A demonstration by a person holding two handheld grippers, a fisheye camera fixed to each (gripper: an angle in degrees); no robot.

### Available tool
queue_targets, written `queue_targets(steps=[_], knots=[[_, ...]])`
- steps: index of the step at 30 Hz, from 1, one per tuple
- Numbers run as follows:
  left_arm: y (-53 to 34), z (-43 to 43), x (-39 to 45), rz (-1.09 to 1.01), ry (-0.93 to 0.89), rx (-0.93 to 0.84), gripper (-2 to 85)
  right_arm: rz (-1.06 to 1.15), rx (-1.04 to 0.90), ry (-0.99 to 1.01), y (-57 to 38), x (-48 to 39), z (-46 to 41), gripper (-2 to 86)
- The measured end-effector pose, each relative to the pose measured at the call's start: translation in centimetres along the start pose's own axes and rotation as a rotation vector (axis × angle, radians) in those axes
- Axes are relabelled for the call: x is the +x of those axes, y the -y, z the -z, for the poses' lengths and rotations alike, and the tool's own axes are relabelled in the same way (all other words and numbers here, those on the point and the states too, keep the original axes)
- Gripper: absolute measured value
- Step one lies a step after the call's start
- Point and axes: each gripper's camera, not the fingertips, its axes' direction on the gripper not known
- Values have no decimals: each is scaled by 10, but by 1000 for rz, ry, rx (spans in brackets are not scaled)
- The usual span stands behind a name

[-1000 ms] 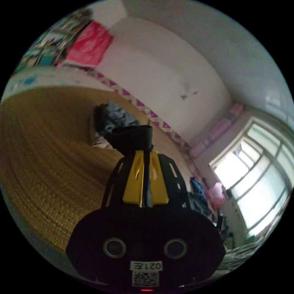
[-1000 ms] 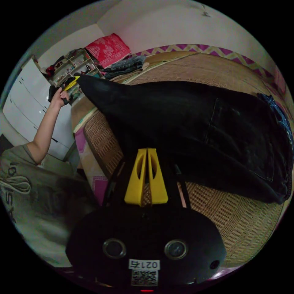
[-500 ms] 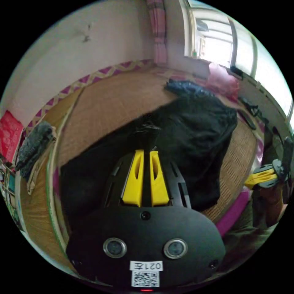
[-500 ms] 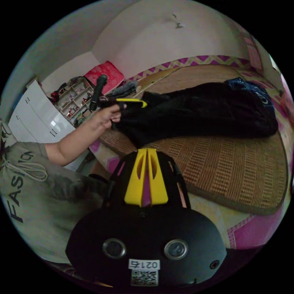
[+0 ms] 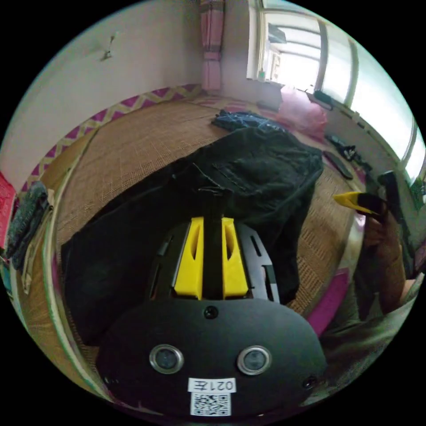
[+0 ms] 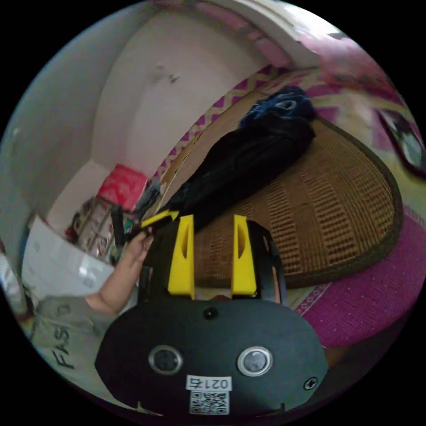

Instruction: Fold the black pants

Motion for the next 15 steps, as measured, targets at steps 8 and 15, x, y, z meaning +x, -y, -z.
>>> queue_targets(steps=[8,15], knots=[[-57,59,-14,50,-108,219,2,-306,224,-30,53,36,-11,182],[-122,112,-44,143,-55,279,-9,-341,262,-163,79,-8,-53,47]])
